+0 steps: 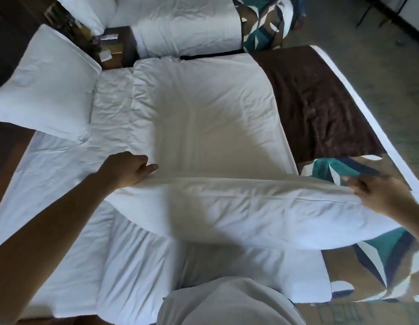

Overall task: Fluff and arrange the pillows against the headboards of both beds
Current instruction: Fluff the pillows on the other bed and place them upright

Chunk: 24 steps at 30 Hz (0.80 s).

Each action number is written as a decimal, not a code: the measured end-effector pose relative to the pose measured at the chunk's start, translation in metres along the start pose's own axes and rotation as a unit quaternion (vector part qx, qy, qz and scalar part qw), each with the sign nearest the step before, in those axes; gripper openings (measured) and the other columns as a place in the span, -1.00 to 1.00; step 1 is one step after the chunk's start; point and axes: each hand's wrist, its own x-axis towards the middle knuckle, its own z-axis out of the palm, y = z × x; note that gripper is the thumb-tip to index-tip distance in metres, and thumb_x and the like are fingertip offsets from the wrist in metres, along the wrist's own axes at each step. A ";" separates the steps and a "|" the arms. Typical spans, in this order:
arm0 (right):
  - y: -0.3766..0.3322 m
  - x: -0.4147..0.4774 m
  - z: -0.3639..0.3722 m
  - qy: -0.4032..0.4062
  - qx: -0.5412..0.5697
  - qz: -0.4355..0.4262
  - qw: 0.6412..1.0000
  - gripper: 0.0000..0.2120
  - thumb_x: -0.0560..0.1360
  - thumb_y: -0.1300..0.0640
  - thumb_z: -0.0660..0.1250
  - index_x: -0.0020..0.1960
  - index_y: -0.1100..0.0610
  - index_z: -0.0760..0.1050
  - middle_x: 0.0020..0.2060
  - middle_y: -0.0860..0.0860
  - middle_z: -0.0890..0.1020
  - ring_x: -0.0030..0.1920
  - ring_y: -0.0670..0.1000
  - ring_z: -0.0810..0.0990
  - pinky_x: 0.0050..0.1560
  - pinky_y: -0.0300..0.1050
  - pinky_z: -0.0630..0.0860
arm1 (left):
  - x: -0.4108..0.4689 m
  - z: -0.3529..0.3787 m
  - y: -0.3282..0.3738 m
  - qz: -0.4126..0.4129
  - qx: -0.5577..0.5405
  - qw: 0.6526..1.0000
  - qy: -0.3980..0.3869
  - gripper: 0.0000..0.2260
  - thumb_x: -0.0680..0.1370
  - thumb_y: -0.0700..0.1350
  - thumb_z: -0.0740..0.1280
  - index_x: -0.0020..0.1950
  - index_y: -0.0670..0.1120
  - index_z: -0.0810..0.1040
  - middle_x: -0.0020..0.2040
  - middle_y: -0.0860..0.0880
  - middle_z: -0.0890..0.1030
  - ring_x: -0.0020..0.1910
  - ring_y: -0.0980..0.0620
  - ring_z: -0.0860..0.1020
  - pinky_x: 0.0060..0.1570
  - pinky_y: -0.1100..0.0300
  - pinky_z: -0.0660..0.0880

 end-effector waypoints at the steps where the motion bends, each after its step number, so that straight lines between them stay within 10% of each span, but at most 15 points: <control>1: 0.012 0.004 0.008 0.051 -0.005 0.049 0.998 -0.77 0.48 -0.14 0.42 0.04 -0.04 0.67 -0.27 0.18 0.65 -0.35 0.25 0.64 -0.30 0.10 0.62 | 0.001 0.004 -0.001 -0.009 -0.005 1.000 -0.004 -0.52 0.62 0.34 0.08 -0.22 -0.01 0.46 -0.26 -0.05 0.56 -0.16 -0.13 0.53 -0.12 0.06 0.47; 6: 0.028 0.004 0.015 -0.017 0.090 0.169 0.981 -0.12 0.36 -0.60 -0.17 -0.08 0.07 0.62 -0.32 0.07 0.62 -0.30 0.15 0.58 -0.18 0.02 0.55 | -0.003 0.007 -0.020 -0.045 -0.258 0.964 -0.052 -0.57 0.56 0.37 0.22 -0.16 0.05 0.62 -0.27 0.10 0.65 -0.26 0.04 0.64 -0.17 0.14 0.57; 9: 0.019 0.008 0.004 -0.041 0.047 0.162 0.985 0.08 0.09 -0.74 -0.42 -0.24 0.07 0.51 -0.39 0.09 0.57 -0.35 0.16 0.53 -0.28 0.03 0.43 | -0.008 0.017 -0.029 -0.010 -0.111 0.991 -0.074 -0.51 0.46 0.50 0.19 -0.16 0.12 0.59 -0.25 0.10 0.64 -0.19 0.05 0.61 -0.15 0.13 0.49; 12: -0.019 0.035 0.001 -0.001 0.038 0.150 0.988 0.09 0.23 -0.66 -0.42 -0.06 0.12 0.55 -0.20 0.22 0.63 -0.17 0.27 0.59 -0.08 0.17 0.52 | -0.003 0.026 -0.020 0.038 -0.038 0.995 0.086 -0.46 0.57 0.39 0.08 -0.08 0.01 0.65 -0.17 -0.04 0.69 -0.12 -0.14 0.66 -0.11 0.06 0.43; 14: -0.091 0.047 -0.005 0.028 0.079 0.138 0.987 -0.26 0.57 -0.42 -0.05 0.19 0.11 0.63 0.09 0.25 0.67 0.07 0.32 0.63 0.13 0.17 0.52 | -0.003 0.023 0.010 0.066 -0.083 0.974 0.201 -0.49 0.61 0.27 0.08 -0.05 -0.03 0.69 -0.18 -0.08 0.72 -0.19 -0.17 0.69 -0.15 0.04 0.48; 20: -0.335 0.041 0.017 -0.025 0.111 -0.148 0.982 -0.31 0.58 -0.35 -0.14 0.44 0.01 0.42 0.36 0.09 0.55 0.37 0.14 0.49 0.43 0.14 0.30 | -0.004 0.050 0.113 0.098 -0.058 0.990 0.080 -0.41 0.60 0.30 -0.04 0.35 0.00 0.54 0.20 -0.02 0.66 0.14 -0.13 0.62 0.17 -0.06 0.43; 24: -0.348 0.040 0.028 -0.094 0.010 -0.150 0.984 -0.10 0.42 -0.42 -0.41 0.58 -0.07 0.19 0.53 0.12 0.33 0.52 0.13 0.27 0.53 0.16 0.06 | -0.004 0.071 0.099 0.088 -0.058 0.988 0.115 -0.49 0.63 0.23 0.05 0.32 -0.05 0.58 0.15 -0.04 0.69 0.07 -0.12 0.67 0.10 -0.05 0.43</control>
